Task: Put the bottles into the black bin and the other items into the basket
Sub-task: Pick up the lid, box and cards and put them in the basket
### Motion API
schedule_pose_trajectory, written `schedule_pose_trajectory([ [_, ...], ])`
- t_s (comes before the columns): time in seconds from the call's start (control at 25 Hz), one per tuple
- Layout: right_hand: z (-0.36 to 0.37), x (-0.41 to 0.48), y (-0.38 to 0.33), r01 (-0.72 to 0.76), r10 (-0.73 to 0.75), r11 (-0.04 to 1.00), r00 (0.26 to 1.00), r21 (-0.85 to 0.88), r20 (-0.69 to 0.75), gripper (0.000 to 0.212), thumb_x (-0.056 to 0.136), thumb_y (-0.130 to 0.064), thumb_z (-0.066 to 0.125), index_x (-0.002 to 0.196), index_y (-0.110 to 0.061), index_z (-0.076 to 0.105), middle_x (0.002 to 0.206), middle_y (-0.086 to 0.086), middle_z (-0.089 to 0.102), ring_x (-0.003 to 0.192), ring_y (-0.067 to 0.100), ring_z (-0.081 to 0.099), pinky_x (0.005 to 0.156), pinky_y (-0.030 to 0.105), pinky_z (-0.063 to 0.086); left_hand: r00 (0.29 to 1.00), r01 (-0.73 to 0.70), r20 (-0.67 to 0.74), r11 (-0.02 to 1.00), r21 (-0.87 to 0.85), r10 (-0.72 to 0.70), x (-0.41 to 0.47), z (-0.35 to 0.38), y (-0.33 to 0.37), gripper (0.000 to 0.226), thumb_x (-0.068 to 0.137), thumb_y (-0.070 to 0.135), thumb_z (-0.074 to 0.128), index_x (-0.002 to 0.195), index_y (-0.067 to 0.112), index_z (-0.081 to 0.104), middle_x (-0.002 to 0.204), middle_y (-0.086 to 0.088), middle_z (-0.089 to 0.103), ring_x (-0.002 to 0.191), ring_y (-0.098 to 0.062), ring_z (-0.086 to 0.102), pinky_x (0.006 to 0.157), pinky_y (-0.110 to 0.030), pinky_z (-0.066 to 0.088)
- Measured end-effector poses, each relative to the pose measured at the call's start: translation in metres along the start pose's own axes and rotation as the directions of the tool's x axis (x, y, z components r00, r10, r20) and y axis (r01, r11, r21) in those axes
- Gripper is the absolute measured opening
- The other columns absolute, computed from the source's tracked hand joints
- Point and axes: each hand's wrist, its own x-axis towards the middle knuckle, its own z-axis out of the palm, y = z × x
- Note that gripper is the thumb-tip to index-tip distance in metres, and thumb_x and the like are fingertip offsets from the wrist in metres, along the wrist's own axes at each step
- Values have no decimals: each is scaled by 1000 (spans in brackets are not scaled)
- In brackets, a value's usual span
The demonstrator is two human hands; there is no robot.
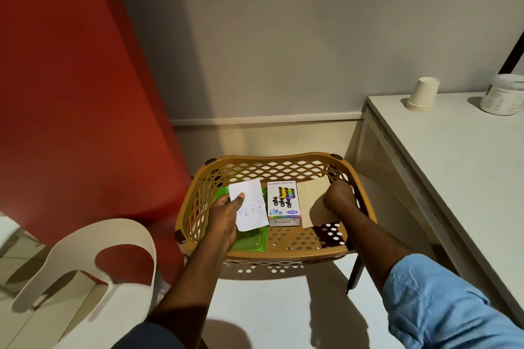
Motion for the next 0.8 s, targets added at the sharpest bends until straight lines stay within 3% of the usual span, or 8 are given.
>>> schedule_pose_trajectory([
  [0.12, -1, -8, -2, 91, -85, 983, 996, -161, 40, 21, 95, -4, 48, 109, 2, 63, 114, 14, 66, 106, 26, 63, 88, 28, 49, 1000, -6, -7, 999, 34, 6, 0, -2, -2, 17, 92, 9, 62, 109, 6, 64, 116, -23, 67, 91, -31, 67, 66, -33, 54],
  [0.28, -6, -15, -22, 217, -223, 968, 974, -122, -33, 13, 90, -5, 57, 100, -1, 64, 104, 16, 69, 94, 28, 64, 72, 30, 46, 1000, -7, -22, 1000, 23, 7, 0, 2, -3, 17, 88, 4, 66, 106, 6, 62, 114, -22, 68, 85, -28, 67, 59, -30, 51],
  [0.36, -9, -24, -41, 267, -254, 960, 956, -82, 145, 28, 92, -26, 61, 102, 0, 66, 103, 16, 69, 96, 29, 64, 76, 35, 50, 1000, 16, -18, 1000, 22, -16, -1, 7, -4, 20, 86, 2, 68, 105, 5, 61, 109, -21, 69, 75, -23, 67, 52, -26, 52],
  [0.44, -9, -36, -54, 205, -201, 978, 895, 34, 397, 40, 91, -35, 64, 108, 1, 64, 106, 16, 69, 102, 29, 65, 84, 40, 54, 999, 42, 2, 999, 13, -42, -4, 12, -6, 21, 83, -1, 70, 102, 3, 61, 105, -22, 69, 71, -23, 67, 52, -25, 54],
  [0.52, -8, -46, -56, 77, -156, 982, 846, 173, 509, 34, 88, -22, 70, 112, -1, 60, 112, 15, 69, 102, 27, 66, 83, 37, 57, 998, 47, 33, 999, 24, -48, -9, 16, -7, 19, 81, -3, 71, 97, 2, 61, 102, -23, 70, 70, -23, 69, 47, -23, 55],
  [0.64, -7, -46, -46, 8, -152, 965, 832, 262, 533, 27, 86, -2, 69, 111, 1, 60, 115, 17, 69, 88, 20, 67, 62, 24, 58, 995, 55, 79, 996, 71, -60, -10, 16, -11, 26, 79, -2, 74, 101, -1, 61, 106, -25, 70, 72, -24, 71, 48, -24, 56],
  [0.72, -9, -43, -37, 58, -153, 980, 826, 190, 542, 29, 84, 0, 70, 112, 2, 63, 114, 18, 69, 91, 20, 65, 69, 26, 58, 998, 34, 44, 985, 167, -42, -9, 17, -14, 42, 78, 9, 78, 113, 0, 57, 107, -24, 69, 78, -27, 70, 54, -29, 58],
  [0.8, -10, -39, -26, 211, -160, 977, 822, -32, 547, 32, 84, -6, 71, 115, 0, 65, 115, 17, 68, 98, 22, 64, 86, 32, 54, 995, -45, -68, 935, 353, 73, -4, 17, -16, 51, 77, 26, 80, 116, 4, 56, 106, -19, 68, 84, -29, 67, 65, -35, 55],
])
